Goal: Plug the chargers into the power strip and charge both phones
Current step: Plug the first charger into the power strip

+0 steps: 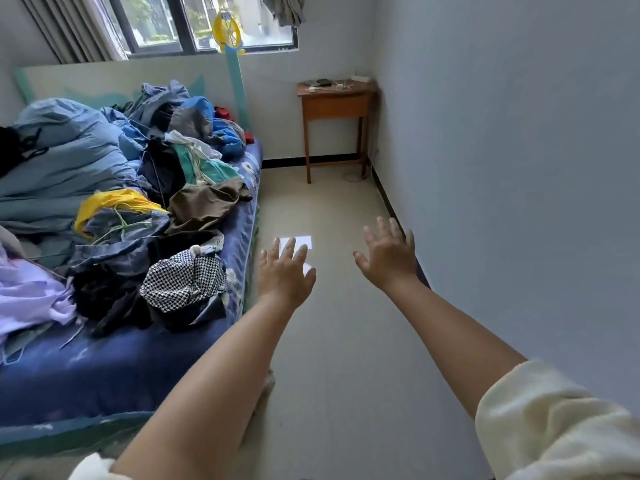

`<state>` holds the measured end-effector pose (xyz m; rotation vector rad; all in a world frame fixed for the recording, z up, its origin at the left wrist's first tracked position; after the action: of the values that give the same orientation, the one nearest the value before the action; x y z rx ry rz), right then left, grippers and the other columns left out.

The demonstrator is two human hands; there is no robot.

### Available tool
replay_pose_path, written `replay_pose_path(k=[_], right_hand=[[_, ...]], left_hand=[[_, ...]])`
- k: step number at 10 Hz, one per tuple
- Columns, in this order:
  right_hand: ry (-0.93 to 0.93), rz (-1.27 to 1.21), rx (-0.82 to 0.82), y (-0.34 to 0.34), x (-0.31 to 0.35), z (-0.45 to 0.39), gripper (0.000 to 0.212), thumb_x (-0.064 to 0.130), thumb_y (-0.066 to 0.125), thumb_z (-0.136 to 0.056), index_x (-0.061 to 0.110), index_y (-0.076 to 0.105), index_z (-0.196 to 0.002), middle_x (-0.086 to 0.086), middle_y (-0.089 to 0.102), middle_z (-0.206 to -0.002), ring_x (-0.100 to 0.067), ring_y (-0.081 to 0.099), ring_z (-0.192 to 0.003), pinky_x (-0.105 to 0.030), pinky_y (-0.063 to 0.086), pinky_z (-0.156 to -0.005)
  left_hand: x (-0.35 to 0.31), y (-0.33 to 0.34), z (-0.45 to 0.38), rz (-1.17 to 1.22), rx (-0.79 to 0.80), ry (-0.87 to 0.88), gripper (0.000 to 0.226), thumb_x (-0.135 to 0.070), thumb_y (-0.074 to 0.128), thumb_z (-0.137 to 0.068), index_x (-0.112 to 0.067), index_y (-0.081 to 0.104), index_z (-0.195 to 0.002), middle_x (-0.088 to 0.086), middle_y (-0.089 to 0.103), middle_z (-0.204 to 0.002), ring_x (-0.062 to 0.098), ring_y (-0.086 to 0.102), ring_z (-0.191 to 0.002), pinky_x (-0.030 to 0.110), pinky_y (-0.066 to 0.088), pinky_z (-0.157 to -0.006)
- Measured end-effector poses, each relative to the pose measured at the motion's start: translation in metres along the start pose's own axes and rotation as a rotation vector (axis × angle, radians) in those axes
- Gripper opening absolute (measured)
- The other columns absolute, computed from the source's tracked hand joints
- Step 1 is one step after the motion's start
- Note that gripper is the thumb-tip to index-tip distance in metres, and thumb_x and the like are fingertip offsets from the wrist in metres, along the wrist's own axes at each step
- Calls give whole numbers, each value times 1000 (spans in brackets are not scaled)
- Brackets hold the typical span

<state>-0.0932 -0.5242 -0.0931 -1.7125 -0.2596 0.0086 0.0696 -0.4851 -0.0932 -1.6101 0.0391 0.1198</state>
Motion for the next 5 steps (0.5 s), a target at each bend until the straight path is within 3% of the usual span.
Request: replay_pose_path(k=[5], right_hand=[[107, -52, 17, 83, 19, -383, 54, 36, 41, -95, 12, 29, -142, -14, 19, -154, -28, 11, -142, -46, 10, -113]], left_hand=[[62, 15, -413, 69, 21, 78, 52, -37, 35, -97, -19, 21, -144, 3, 16, -157, 29, 5, -146, 41, 8, -118]])
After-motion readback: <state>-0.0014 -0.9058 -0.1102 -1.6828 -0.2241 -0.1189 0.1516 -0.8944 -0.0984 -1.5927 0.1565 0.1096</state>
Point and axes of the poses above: each hand's wrist, its own z-axis away from the middle knuckle, its own y-axis out of the palm, x = y × z, the point moved 3 cm from there along -z, towards the middle knuckle
